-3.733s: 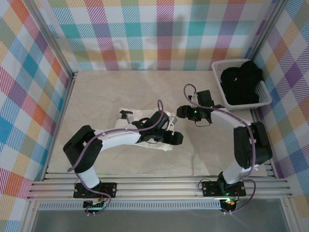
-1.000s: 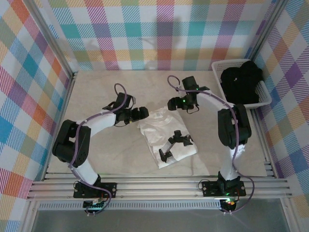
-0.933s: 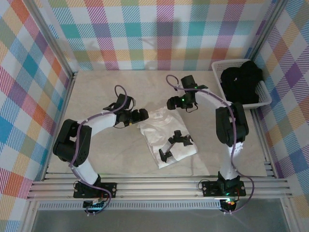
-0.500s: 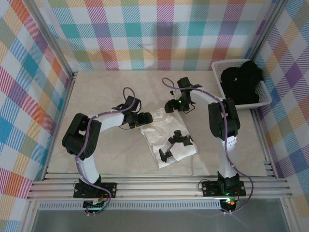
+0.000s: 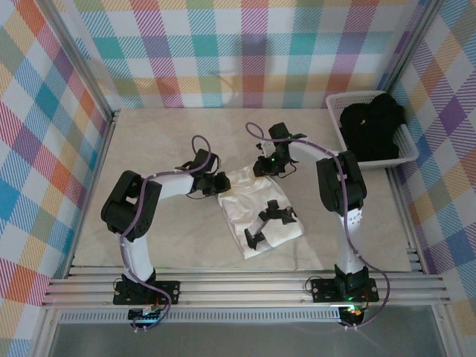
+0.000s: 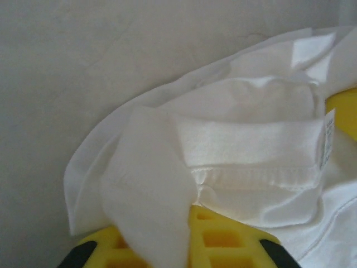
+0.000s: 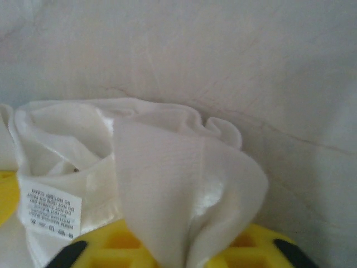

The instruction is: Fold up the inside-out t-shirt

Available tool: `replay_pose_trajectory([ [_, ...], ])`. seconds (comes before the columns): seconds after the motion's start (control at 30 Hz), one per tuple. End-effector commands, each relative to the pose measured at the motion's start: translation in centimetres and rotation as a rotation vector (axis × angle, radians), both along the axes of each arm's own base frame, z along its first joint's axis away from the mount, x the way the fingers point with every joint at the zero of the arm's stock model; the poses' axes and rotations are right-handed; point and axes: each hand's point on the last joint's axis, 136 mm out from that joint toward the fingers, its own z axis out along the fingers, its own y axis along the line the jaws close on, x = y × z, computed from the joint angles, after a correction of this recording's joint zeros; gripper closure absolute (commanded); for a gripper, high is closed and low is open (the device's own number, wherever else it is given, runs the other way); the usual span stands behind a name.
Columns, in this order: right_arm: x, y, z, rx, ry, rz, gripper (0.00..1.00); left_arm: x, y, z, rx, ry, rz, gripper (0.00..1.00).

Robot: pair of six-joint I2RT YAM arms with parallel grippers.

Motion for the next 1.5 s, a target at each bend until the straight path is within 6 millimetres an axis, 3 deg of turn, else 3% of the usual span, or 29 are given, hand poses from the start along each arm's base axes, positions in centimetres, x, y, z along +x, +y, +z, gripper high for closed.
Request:
replay_pose_trajectory([
  [0.0,1.8,-0.3,2.8,0.093,-0.084,-0.015,0.89,0.8,0.2,0.2,-0.049,-0.032,-0.019,0.99],
  [0.1,3.3,0.0,5.8,0.197,-0.163,-0.022,0.95,2.7,0.8,2.2,-0.069,-0.111,-0.018,1.0],
  [0.2,5.2,0.7,9.8,0.265,-0.281,-0.021,0.99,5.8,1.4,5.8,-0.09,-0.227,-0.011,1.0],
  [0.33,9.1,0.1,16.8,0.342,-0.47,-0.072,1.0,10.9,2.1,13.5,-0.125,-0.399,-0.026,1.0],
  [0.4,10.7,-0.5,21.3,0.382,-0.577,-0.091,0.99,12.6,2.4,17.7,-0.117,-0.479,-0.04,1.0],
  [0.53,11.3,-1.2,27.9,0.447,-0.732,-0.083,0.99,13.3,2.2,24.4,-0.116,-0.592,-0.086,1.0],
  [0.63,10.0,-1.0,30.0,0.49,-0.773,-0.05,0.98,12.0,1.8,25.8,-0.131,-0.607,-0.108,1.0],
  [0.7,8.8,-1.0,29.5,0.502,-0.756,-0.041,0.98,10.7,1.6,25.1,-0.132,-0.595,-0.125,1.0],
  [0.83,5.4,-1.4,25.2,0.516,-0.637,-0.064,0.98,6.4,0.6,21.0,-0.154,-0.523,-0.155,1.0],
  [0.9,2.7,-2.0,22.0,0.5,-0.547,-0.09,0.98,3.5,-0.4,19.0,-0.168,-0.483,-0.188,1.0],
  [1.03,-4.5,-4.0,15.8,0.44,-0.389,-0.154,0.98,-3.3,-2.5,15.1,-0.211,-0.393,-0.243,1.0],
  [1.17,-9.3,-5.5,12.8,0.402,-0.311,-0.208,0.98,-8.0,-4.2,13.2,-0.22,-0.332,-0.282,1.0],
  [1.3,-10.5,-6.4,11.0,0.34,-0.281,-0.23,0.97,-9.0,-4.1,11.8,-0.214,-0.302,-0.26,1.0],
  [1.47,-8.2,-6.2,10.4,0.299,-0.254,-0.244,0.96,-6.2,-2.9,10.3,-0.106,-0.288,-0.212,1.0],
])
